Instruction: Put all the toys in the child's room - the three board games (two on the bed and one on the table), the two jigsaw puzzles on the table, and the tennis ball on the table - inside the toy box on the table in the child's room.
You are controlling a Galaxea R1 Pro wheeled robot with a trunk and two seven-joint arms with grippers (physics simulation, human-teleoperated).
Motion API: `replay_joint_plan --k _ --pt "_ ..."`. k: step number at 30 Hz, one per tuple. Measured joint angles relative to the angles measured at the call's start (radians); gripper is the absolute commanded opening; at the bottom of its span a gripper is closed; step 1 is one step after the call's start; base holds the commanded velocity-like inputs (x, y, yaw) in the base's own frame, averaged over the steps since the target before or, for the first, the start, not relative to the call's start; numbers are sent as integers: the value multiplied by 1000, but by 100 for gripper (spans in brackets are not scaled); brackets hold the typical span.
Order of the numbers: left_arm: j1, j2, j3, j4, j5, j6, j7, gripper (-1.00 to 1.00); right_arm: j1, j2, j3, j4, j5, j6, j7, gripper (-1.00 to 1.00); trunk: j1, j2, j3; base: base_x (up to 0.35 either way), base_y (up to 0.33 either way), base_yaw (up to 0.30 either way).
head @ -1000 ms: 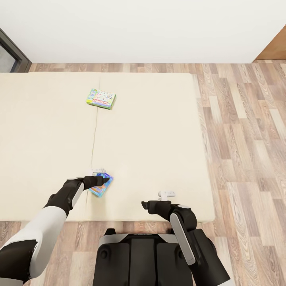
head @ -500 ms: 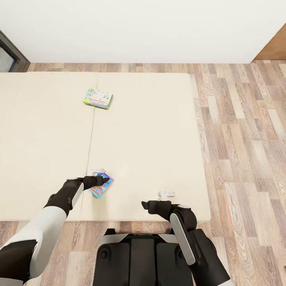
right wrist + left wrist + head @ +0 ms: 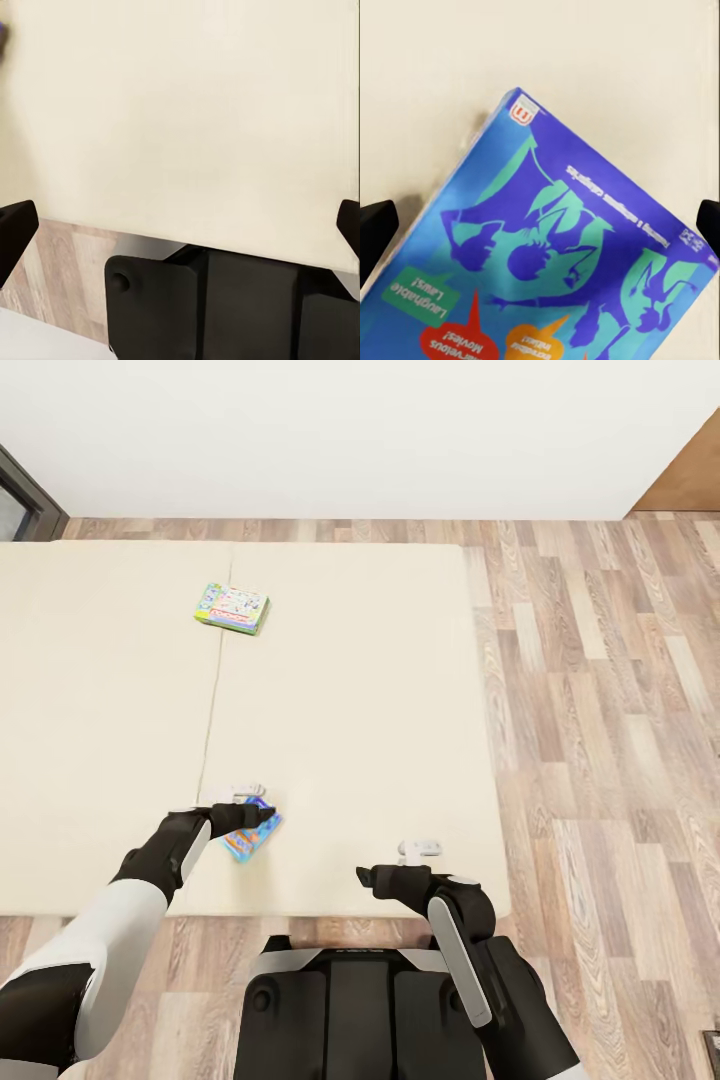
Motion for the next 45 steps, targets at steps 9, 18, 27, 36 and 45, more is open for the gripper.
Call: replay_joint_plan --k 9,18,27,36,45 --pt "0 0 1 0 2 8 0 100 0 0 0 0 0 0 0 100 0 0 0 0 -187 0" --pt "0 0 2 0 2 11 1 100 0 0 1 0 0 0 0 100 0 0 0 0 -169 0" --pt "0 0 4 0 3 15 1 100 0 0 1 0 0 0 0 100 0 0 0 0 -136 0" --pt "0 10 18 -34 9 93 1 100 0 0 0 0 0 0 1 100 0 0 0 0 -12 0" --pt "0 59 75 -89 13 219 -2 100 0 0 0 0 -6 0 3 100 0 0 0 0 0 0"
